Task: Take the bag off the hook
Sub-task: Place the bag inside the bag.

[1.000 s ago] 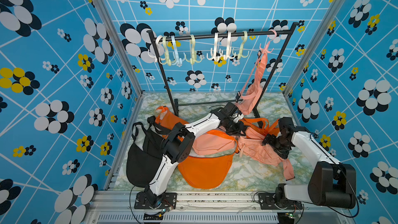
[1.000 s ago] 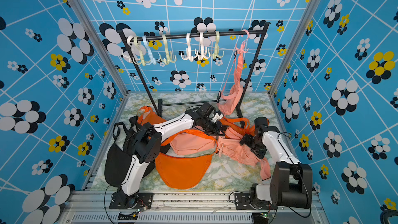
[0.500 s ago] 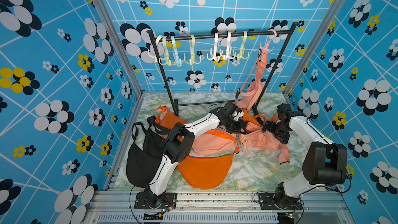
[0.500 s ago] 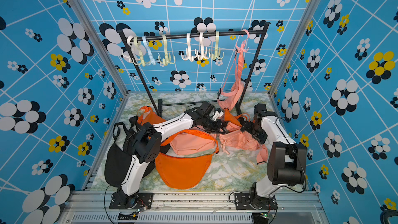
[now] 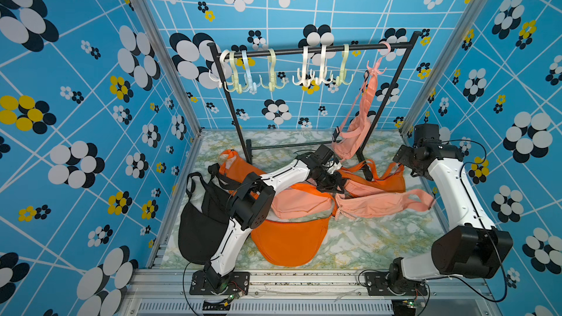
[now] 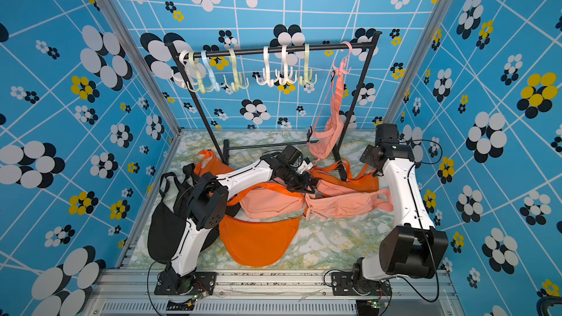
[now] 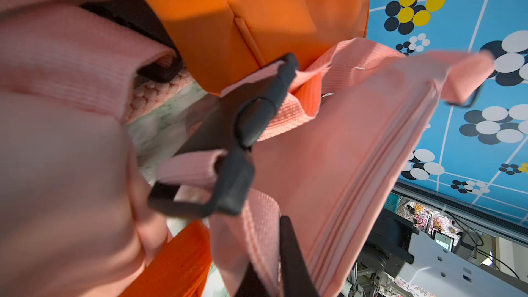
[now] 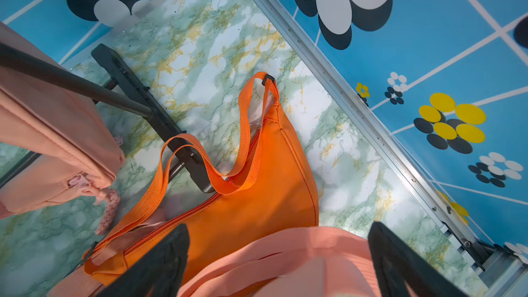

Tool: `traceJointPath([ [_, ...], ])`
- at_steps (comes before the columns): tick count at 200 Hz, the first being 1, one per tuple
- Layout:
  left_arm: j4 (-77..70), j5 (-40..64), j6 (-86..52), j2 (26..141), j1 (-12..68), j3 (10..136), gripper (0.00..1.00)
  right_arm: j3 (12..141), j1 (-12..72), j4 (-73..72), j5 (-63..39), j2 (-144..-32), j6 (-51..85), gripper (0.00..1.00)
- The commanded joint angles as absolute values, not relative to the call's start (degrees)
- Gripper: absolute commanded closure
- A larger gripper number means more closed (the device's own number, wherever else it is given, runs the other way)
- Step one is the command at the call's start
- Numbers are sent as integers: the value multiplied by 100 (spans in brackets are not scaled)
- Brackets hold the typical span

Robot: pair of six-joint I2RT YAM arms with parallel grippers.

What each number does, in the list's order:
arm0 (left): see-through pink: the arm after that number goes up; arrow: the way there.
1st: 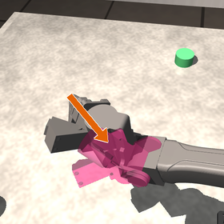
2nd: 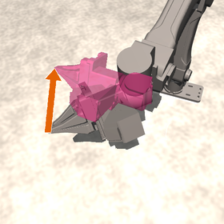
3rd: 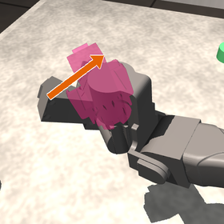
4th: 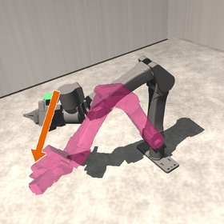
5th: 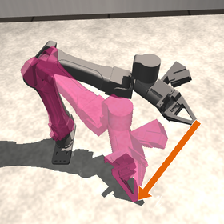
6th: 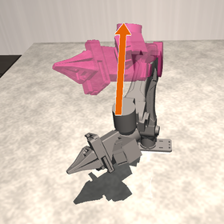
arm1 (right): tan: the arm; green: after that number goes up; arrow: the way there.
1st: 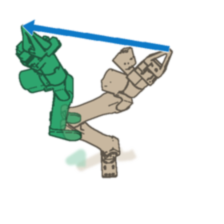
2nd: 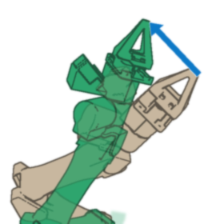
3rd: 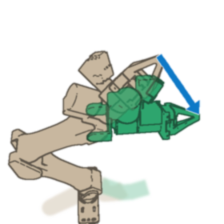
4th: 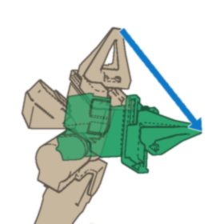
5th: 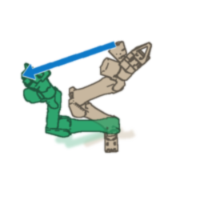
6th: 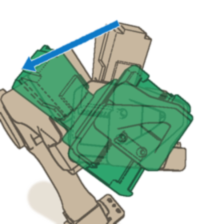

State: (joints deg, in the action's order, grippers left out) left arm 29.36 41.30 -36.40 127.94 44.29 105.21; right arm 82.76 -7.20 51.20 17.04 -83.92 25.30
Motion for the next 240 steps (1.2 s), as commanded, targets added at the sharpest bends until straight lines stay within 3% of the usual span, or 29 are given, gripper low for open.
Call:
traceJointPath([
  [1, 3190, 4244, -3500, 12647, 4378, 10544, 94, 8025, -703, 5204, 1217, -8323, 2596, 1],
  [15, 3216, 4250, -3498, 12652, 4377, 10602, 87, 7709, -694, 5135, 685, -8149, 2630, 0],
  [36, 3243, 4299, -3524, 12698, 4342, 10760, 88, 7183, -639, 5089, -100, -7812, 2546, 6],
  [66, 3278, 4374, -3566, 12787, 4342, 10980, 87, 6719, -613, 5434, -185, -7457, 2364, 7],
  [84, 3238, 4429, -3628, 12811, 4346, 11014, 100, 6529, -607, 5553, -403, -7336, 2329, 9],
  [113, 3190, 4472, -3713, 12771, 4351, 11023, 100, 6582, 130, 5743, -1210, -7290, 1931, 9],
  [144, 3254, 4478, -3722, 12800, 4349, 11130, 100, 7007, 2092, 6596, -316, -7660, 1728, 6],
  [171, 3295, 4493, -3759, 12887, 4342, 11281, 100, 6554, 3003, 5878, -788, -7392, 2370, 10],
  [207, 3377, 4538, -3755, 12962, 4341, 11445, 100, 5972, 3746, 5346, 203, -7346, 2624, 5],
  [240, 3436, 4572, -3752, 12978, 4326, 11452, 100, 5552, 3803, 4713, 863, -7518, 2514, 9],
])
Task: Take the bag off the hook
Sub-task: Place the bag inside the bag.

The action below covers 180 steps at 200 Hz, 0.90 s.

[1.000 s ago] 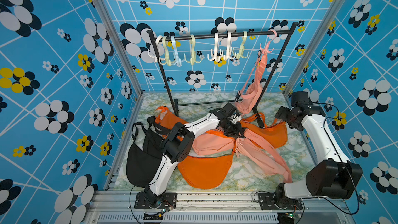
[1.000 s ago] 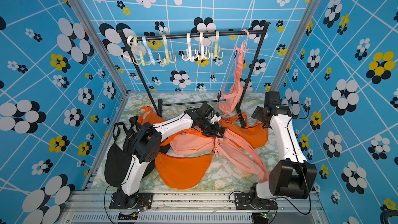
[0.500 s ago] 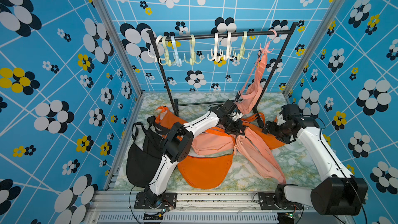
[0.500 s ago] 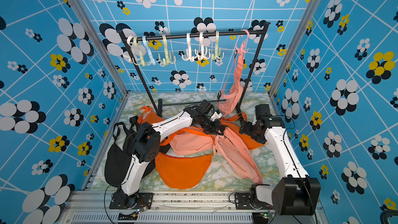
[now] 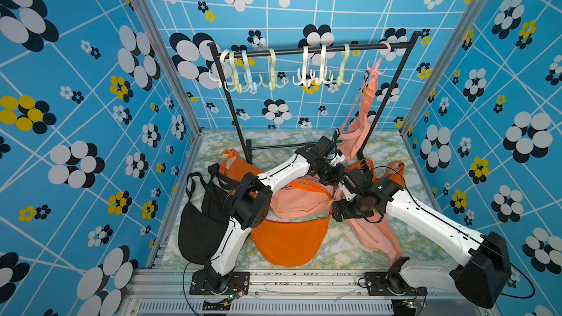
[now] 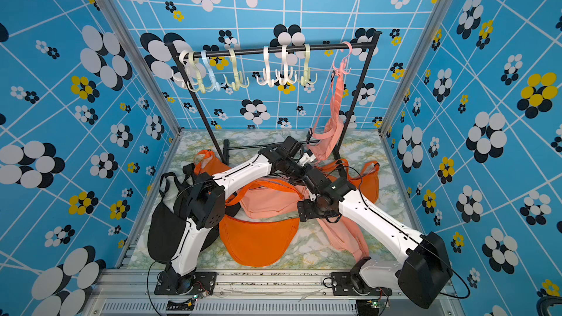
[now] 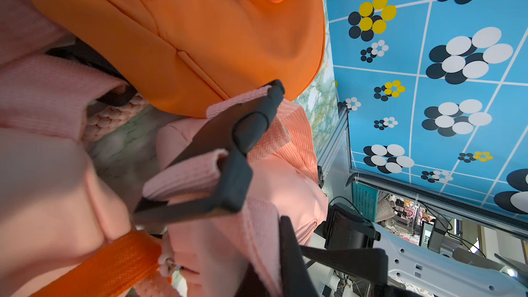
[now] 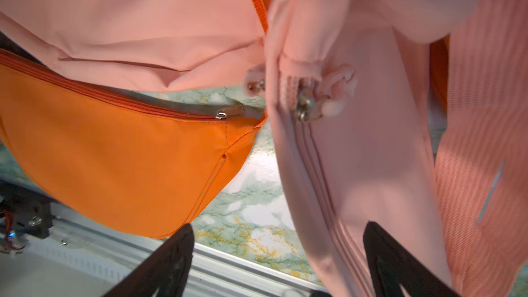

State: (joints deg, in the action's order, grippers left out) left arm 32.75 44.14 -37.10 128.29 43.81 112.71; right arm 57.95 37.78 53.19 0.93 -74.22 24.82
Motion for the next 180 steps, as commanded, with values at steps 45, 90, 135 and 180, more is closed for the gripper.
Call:
traceJointPath([
  [45, 3371, 4621, -3810, 12892, 4275, 11312, 94, 5574, 3787, 4396, 1213, -7758, 1930, 83],
  [90, 3400, 4626, -3751, 12579, 4090, 11060, 3, 6591, 3278, 5777, -853, -8147, 817, 100],
  [135, 3403, 4434, -3586, 12045, 3822, 10685, 1, 7639, 2936, 7565, -2444, -9024, 200, 100],
  [180, 3331, 4378, -3551, 11773, 3652, 10245, 1, 7756, 2252, 7989, -1917, -9830, 499, 99],
])
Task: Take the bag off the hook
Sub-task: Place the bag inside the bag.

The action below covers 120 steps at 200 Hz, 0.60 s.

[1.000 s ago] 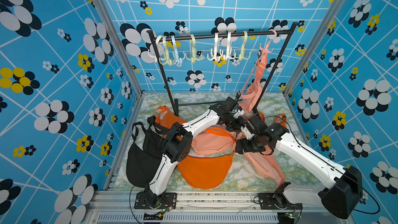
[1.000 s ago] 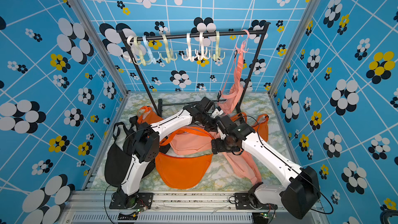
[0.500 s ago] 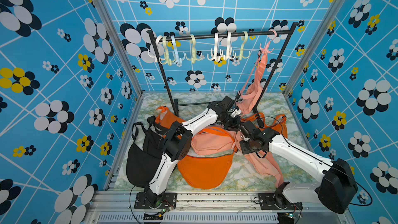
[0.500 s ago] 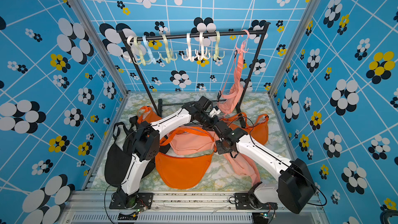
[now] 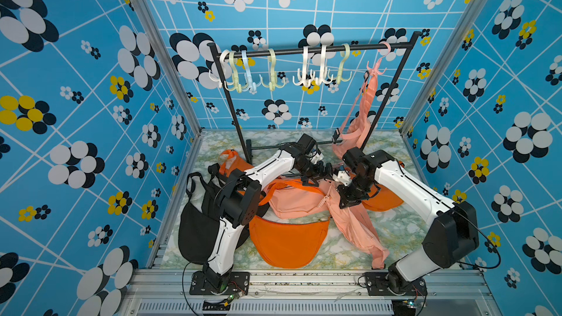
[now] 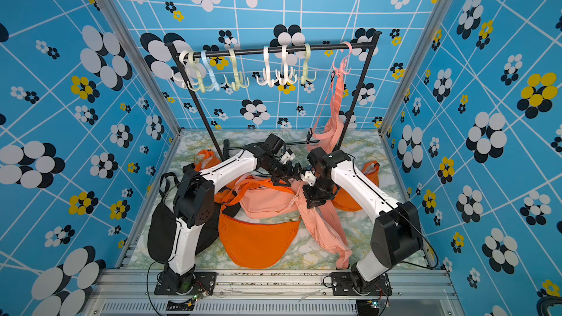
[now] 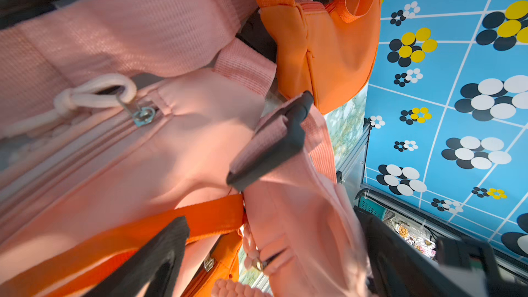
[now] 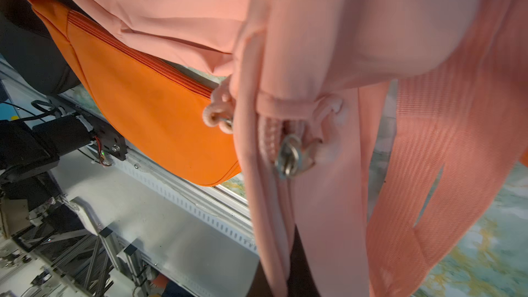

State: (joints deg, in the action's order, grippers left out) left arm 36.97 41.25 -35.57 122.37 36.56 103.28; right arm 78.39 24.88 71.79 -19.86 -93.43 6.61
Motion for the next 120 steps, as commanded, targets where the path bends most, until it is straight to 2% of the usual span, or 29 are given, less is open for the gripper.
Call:
traceJointPath([
  [1, 3331, 4377, -3546, 11766, 3654, 10242, 1, 7750, 2233, 7985, -1864, -9837, 522, 99],
  [12, 3331, 4397, -3526, 11753, 3656, 10196, 1, 7659, 2010, 7891, -1326, -9895, 675, 96],
  [20, 3327, 4384, -3524, 11742, 3661, 10161, 1, 7610, 1840, 7771, -1056, -9860, 805, 81],
  [39, 3263, 4373, -3550, 11731, 3672, 10090, 1, 7526, 1475, 7416, -810, -9595, 1069, 54],
  [49, 3243, 4396, -3560, 11758, 3682, 10098, 1, 7548, 1324, 7328, -476, -9442, 1205, 42],
  [59, 3243, 4414, -3567, 11795, 3703, 10141, 1, 7576, 1186, 7258, -68, -9289, 1316, 35],
  [84, 3269, 4461, -3553, 11934, 3772, 10304, 1, 7576, 789, 7096, 1020, -8938, 1707, 29],
  [120, 3607, 4318, -3209, 12049, 3933, 10693, 1, 7678, 721, 7024, 683, -8075, 2073, 29],
])
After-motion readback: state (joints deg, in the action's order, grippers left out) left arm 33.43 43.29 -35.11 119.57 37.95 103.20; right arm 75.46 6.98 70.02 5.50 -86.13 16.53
